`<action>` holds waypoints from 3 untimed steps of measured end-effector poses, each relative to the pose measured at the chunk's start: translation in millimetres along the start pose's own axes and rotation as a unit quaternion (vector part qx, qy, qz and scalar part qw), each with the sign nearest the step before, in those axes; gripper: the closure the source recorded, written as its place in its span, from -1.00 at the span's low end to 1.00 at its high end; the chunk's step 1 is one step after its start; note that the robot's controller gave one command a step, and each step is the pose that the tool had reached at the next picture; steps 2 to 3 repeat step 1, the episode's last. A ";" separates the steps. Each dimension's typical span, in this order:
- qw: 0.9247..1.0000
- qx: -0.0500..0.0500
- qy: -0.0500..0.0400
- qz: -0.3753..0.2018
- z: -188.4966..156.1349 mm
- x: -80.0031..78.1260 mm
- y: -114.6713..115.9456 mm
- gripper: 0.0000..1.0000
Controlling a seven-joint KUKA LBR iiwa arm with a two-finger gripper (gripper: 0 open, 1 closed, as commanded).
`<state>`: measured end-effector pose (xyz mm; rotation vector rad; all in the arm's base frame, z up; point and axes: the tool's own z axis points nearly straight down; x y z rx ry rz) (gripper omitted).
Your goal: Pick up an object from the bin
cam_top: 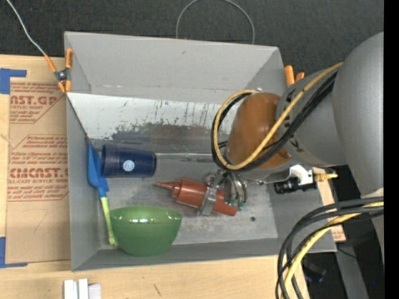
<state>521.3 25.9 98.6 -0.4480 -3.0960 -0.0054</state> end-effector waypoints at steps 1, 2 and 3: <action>1.000 0.000 0.002 0.000 -5.9 1.1 -0.2 1.00; 1.000 0.000 0.002 0.000 -5.9 1.1 -0.2 1.00; 1.000 0.000 0.002 0.000 -5.9 1.1 -0.2 1.00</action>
Offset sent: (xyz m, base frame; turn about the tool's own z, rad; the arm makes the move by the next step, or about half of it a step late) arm 0.0001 0.0001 0.0407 0.0000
